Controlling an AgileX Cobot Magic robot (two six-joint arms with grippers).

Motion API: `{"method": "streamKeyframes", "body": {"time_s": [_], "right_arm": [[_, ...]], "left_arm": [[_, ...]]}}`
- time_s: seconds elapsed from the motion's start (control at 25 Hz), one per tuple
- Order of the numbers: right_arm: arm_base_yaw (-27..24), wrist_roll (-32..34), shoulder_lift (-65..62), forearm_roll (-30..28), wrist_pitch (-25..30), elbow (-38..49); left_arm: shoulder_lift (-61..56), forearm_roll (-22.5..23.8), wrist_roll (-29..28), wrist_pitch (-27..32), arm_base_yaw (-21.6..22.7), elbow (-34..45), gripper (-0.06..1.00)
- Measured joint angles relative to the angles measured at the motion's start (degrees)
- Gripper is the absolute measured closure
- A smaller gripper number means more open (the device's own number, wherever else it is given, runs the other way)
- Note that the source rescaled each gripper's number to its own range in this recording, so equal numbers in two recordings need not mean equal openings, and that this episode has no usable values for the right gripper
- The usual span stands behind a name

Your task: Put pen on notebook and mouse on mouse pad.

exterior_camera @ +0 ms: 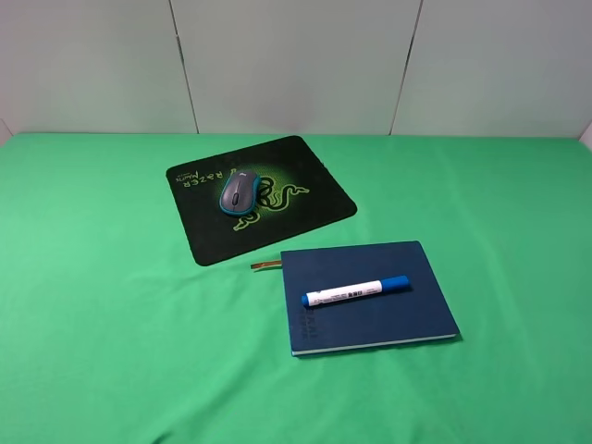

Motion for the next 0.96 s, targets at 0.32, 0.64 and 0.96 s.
{"method": "streamKeyframes", "body": {"time_s": [0.32, 0.64, 0.96], "right_arm": [[0.0, 0.0, 0.0, 0.0, 0.0, 0.0], [0.0, 0.0, 0.0, 0.0, 0.0, 0.0], [0.0, 0.0, 0.0, 0.0, 0.0, 0.0]], "left_arm": [[0.0, 0.5, 0.5, -0.1, 0.0, 0.0, -0.06], [0.0, 0.5, 0.5, -0.1, 0.0, 0.0, -0.06], [0.0, 0.5, 0.6, -0.1, 0.0, 0.0, -0.06]]}}
